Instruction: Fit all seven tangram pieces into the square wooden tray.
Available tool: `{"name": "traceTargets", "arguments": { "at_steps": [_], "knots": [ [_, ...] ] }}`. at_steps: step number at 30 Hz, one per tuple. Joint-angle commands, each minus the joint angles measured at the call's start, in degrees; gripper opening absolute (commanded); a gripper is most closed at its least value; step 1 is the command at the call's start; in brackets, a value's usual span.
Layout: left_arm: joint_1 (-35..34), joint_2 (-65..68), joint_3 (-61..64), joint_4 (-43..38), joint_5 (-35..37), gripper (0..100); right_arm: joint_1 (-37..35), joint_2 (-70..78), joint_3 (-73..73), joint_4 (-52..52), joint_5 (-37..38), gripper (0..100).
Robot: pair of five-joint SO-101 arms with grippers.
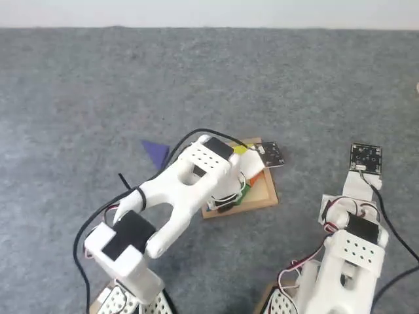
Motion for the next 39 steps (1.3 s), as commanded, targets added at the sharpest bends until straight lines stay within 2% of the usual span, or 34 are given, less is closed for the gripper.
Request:
{"name": "traceTargets", "arguments": {
  "at_steps": [1, 7, 24, 31, 39],
  "knots": [
    [-0.09, 1.14, -0.75, -1.41, 0.26, 5, -0.40, -0.13, -0.62, -1.01, 0.62, 3.5],
    [0.18, 1.14, -0.75, -0.09, 0.62, 13, -0.40, -0.13, -0.62, -1.01, 0.62, 3.5],
    [0.18, 0.97, -5.41, 3.87, 0.62, 14, -0.48, -0.13, -0.62, -1.01, 0.62, 3.5],
    [-0.18, -3.34, -5.41, 4.13, 0.97, 14, -0.48, -0.13, -0.62, -1.01, 0.62, 3.5],
    [-0.35, -3.78, -5.41, 3.96, 0.97, 22, -0.48, -0.13, -0.62, -1.01, 0.62, 3.5]
  ]
}}
